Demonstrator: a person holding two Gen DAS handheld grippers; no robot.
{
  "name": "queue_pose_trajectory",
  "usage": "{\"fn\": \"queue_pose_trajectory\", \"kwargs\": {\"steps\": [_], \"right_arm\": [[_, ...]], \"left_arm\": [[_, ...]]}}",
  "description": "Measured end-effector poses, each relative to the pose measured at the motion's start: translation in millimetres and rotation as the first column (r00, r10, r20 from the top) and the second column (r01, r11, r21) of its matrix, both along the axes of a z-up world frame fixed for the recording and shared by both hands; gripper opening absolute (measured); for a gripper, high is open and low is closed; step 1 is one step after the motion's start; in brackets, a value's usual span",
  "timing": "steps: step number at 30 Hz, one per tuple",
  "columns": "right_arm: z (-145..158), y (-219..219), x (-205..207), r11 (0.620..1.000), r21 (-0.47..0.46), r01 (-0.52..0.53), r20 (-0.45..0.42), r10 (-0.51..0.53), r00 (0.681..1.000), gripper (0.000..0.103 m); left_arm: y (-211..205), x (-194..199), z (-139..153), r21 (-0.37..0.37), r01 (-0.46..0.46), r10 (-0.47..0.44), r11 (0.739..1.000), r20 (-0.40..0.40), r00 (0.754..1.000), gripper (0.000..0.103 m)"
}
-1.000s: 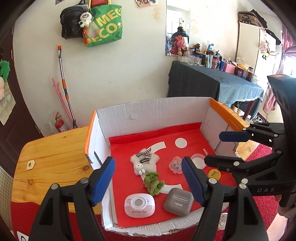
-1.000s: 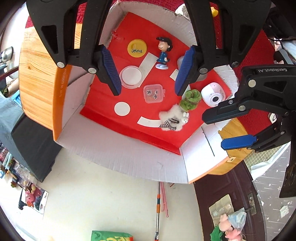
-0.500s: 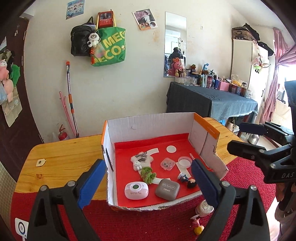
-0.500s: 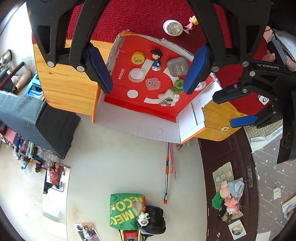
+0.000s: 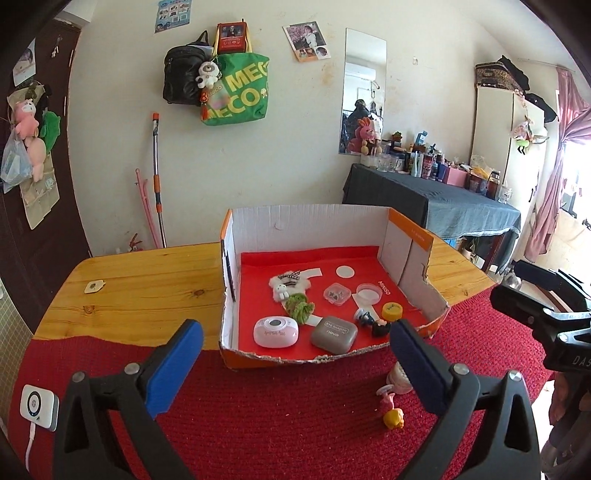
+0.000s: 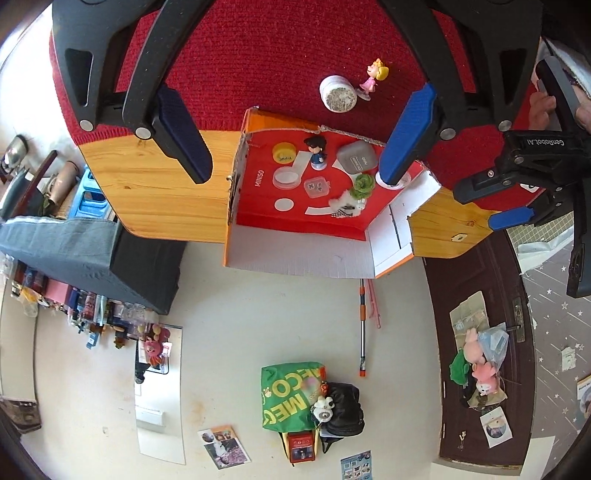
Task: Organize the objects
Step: 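Open both tools and lift them out of the box back toward the rug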
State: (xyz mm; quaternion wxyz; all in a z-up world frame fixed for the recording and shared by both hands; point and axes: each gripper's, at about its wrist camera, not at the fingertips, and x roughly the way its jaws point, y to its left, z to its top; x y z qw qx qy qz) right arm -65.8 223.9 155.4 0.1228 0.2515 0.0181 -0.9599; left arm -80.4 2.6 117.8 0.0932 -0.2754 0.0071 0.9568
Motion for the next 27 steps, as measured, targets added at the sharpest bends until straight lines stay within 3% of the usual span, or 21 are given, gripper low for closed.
{"fn": "queue_pose_trajectory", "kwargs": {"steps": [8, 17, 27], "right_arm": [[-34.5, 1.5, 20.2, 0.999, 0.009, 0.038, 0.016, -0.039, 0.999, 0.094], [-76.8, 7.7, 18.0, 0.998, -0.013, 0.063, 0.113, -0.062, 0.992, 0.094], [-83.3, 17.3, 15.0, 0.996, -0.007, 0.084, 0.136, -0.082, 0.987, 0.094]], "left_arm": [[6.1, 17.0, -33.6, -0.008, 0.007, -0.007, 1.000, 0.053, 0.999, 0.102], [15.9, 14.6, -77.1, 0.011, 0.018, -0.019, 1.000, 0.174, 0.985, 0.103], [36.9, 5.0, -92.5, 0.026, 0.078, -0.082, 0.997, 0.252, 0.964, 0.103]]}}
